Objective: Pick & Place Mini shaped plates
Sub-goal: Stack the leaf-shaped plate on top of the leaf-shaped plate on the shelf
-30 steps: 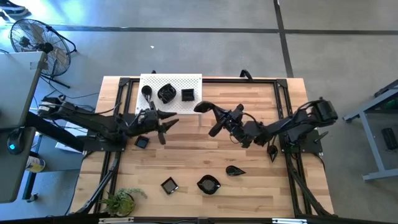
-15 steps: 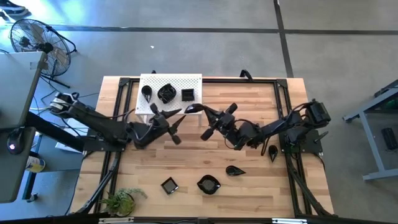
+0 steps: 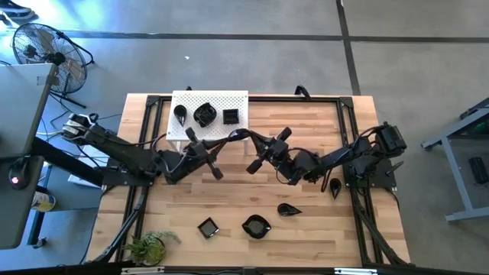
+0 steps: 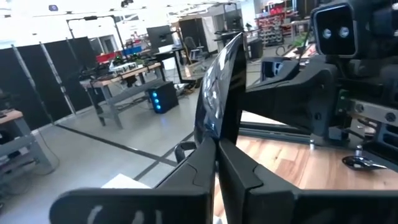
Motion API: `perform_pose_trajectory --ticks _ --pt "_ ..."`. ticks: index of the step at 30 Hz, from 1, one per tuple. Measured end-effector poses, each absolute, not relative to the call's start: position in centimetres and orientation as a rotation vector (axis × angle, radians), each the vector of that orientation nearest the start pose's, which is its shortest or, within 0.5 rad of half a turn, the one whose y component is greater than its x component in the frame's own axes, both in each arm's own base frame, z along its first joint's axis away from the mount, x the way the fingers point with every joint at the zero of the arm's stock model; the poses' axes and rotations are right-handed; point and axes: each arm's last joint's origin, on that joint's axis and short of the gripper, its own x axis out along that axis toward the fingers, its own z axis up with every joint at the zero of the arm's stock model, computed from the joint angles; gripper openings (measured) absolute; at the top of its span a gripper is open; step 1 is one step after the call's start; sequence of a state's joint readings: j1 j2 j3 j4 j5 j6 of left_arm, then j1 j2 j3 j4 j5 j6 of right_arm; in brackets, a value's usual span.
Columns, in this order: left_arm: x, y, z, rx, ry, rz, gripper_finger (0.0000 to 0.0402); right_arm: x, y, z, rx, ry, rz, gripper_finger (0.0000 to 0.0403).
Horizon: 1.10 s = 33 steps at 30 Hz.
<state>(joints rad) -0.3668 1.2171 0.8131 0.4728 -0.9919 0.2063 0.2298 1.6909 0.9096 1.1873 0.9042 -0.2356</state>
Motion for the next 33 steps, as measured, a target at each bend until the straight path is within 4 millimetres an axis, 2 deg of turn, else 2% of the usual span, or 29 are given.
perform_pose_trajectory --ticks 8,18,21,26,33 --pt "25.1 -7.0 31.5 0.145 0.013 0.67 0.0005 34.2 6.0 27.0 -0.004 -0.273 -0.67 0.0" --pt "25.1 -6.9 31.5 0.104 0.004 0.694 0.0062 34.2 6.2 27.0 0.002 -0.277 -0.657 0.0" --pt "25.1 -6.9 31.5 0.103 0.005 0.708 0.0053 34.2 6.2 27.0 0.002 -0.277 -0.657 0.0" --pt "24.9 -7.2 31.5 0.108 0.007 0.71 0.0007 34.2 6.2 27.0 0.001 -0.278 -0.649 0.0" --pt "24.5 -7.3 32.8 0.151 0.018 0.784 0.0002 34.5 6.4 26.4 -0.034 -0.22 -0.625 0.0011"
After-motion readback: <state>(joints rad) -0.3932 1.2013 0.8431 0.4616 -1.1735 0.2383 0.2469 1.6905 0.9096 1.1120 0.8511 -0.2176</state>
